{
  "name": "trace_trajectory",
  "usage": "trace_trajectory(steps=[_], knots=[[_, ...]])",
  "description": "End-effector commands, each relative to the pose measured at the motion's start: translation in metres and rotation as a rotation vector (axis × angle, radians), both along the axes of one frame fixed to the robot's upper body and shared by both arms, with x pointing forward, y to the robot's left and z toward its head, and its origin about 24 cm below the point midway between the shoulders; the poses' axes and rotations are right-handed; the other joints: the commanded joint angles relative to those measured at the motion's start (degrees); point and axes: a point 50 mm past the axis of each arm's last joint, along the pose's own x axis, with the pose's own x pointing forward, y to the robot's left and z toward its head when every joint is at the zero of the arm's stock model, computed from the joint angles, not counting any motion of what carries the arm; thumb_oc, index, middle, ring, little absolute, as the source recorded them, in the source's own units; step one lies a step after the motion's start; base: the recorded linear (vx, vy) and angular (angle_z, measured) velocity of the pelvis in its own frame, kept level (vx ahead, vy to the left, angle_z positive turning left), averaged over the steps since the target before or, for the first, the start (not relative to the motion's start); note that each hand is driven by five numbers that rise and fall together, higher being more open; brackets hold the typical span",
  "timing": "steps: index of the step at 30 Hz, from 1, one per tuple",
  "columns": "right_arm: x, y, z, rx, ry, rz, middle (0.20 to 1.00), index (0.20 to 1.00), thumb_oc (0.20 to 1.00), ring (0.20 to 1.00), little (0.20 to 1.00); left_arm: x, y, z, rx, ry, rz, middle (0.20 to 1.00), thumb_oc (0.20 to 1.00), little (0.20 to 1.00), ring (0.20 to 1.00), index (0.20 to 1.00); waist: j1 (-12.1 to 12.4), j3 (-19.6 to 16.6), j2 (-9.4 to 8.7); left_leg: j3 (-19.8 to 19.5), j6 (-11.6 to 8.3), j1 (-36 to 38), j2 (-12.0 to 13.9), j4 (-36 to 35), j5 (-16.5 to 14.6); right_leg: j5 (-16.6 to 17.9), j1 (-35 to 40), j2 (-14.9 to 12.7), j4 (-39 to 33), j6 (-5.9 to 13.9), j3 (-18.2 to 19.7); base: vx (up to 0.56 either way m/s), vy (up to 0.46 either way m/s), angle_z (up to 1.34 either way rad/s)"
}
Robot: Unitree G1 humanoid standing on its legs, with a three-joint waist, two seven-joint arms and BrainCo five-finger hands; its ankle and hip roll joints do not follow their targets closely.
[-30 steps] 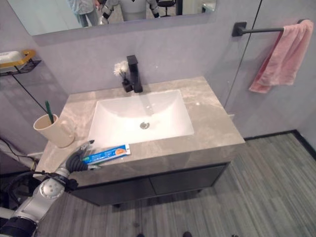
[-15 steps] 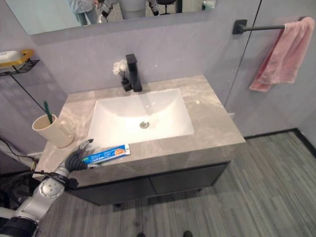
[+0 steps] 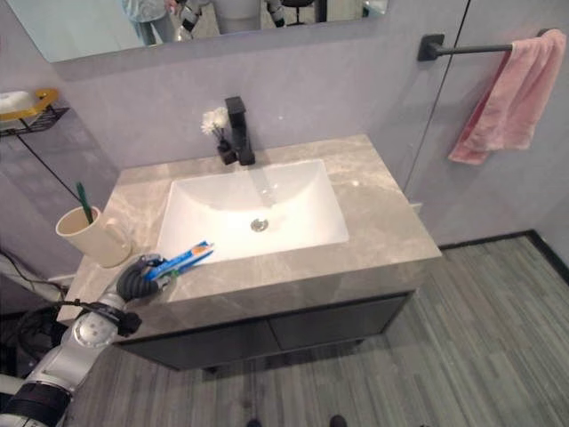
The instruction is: Put brush and paste in cup on sink, flatten towel.
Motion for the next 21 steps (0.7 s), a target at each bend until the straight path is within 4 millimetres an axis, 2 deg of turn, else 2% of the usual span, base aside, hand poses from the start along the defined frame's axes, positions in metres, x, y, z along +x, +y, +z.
trace_trajectory(steps=[1, 3, 11, 15, 18, 19, 20, 21], knots=[[0.013, 0.002, 0.001, -0.009, -0.032, -0.001, 1.0, 1.0, 1.0, 1.0, 1.0, -0.01, -0.007, -0.014, 0.081, 0.09, -0.083, 0.235, 0.235, 0.235, 0.235, 0.235, -1.6, 0.4, -3.72, 0.5, -1.43, 2.6, 0.8, 0.4, -1.1, 0.5, 0.1, -4.7, 0.4, 4.95, 1.9, 0.0, 0.0, 0.0], [0.014, 0.0, 0.002, -0.013, -0.041, -0.025, 1.0, 1.0, 1.0, 1.0, 1.0, -0.006, -0.009, -0.01, 0.106, 0.075, -0.1, 0.2, 0.2, 0.2, 0.2, 0.2, -1.6, 0.1, -3.65, 0.6, -1.38, 3.0, 0.9, 0.4, -1.2, 0.4, 0.6, -4.7, 0.4, 4.85, 1.9, 0.0, 0.0, 0.0], [0.016, -0.007, 0.004, -0.029, -0.075, -0.138, 1.0, 1.0, 1.0, 1.0, 1.0, -0.001, -0.013, 0.004, 0.128, 0.006, -0.124, 0.2, 0.2, 0.2, 0.2, 0.2, -1.6, -0.4, -3.55, 0.7, -1.3, 4.4, 0.9, 0.4, -1.6, 0.1, 1.9, -4.6, 0.4, 4.64, 2.0, 0.0, 0.0, 0.0], [0.022, -0.019, 0.011, -0.044, -0.165, -0.288, 1.0, 1.0, 1.0, 1.0, 1.0, 0.003, -0.014, 0.029, 0.217, -0.112, -0.15, 0.2, 0.2, 0.2, 0.2, 0.2, -1.6, -1.0, -3.69, 1.0, -1.34, 5.4, 1.1, 0.4, -1.9, -0.1, 2.7, -4.5, 0.4, 4.61, 2.2, 0.0, 0.0, 0.0], [0.034, -0.03, 0.019, -0.039, -0.265, -0.411, 1.0, 1.0, 1.0, 1.0, 1.0, 0.007, -0.015, 0.049, 0.295, -0.21, -0.171, 0.2, 0.2, 0.2, 0.2, 0.2, -1.8, -1.2, -3.9, 1.1, -1.38, 5.8, 1.3, 0.4, -2.1, -0.1, 3.0, -4.6, 0.4, 4.67, 2.2, 0.0, 0.0, 0.0], [0.035, -0.03, 0.019, -0.038, -0.266, -0.413, 1.0, 1.0, 1.0, 1.0, 1.0, 0.007, -0.016, 0.049, 0.296, -0.211, -0.171, 0.2, 0.2, 0.2, 0.2, 0.2, -1.8, -1.1, -3.91, 1.1, -1.39, 5.8, 1.3, 0.4, -2.1, -0.1, 3.1, -4.6, 0.4, 4.67, 2.2, 0.0, 0.0, 0.0], [0.041, -0.033, 0.022, -0.009, -0.309, -0.45, 1.0, 1.0, 1.0, 1.0, 1.0, 0.011, -0.017, 0.063, 0.36, -0.271, -0.186, 0.2, 0.2, 0.2, 0.2, 0.2, -1.9, -1.4, -4.14, 1.2, -1.42, 6.0, 1.3, 0.4, -2.3, -0.2, 3.2, -4.6, 0.4, 4.67, 2.3, 0.0, 0.0, 0.0], [0.041, -0.033, 0.022, -0.008, -0.309, -0.451, 1.0, 1.0, 1.0, 1.0, 1.0, 0.011, -0.017, 0.063, 0.361, -0.272, -0.187, 0.2, 0.2, 0.2, 0.2, 0.2, -1.9, -1.4, -4.17, 1.2, -1.43, 6.1, 1.3, 0.4, -2.3, -0.2, 3.2, -4.6, 0.4, 4.67, 2.3, 0.0, 0.0, 0.0]])
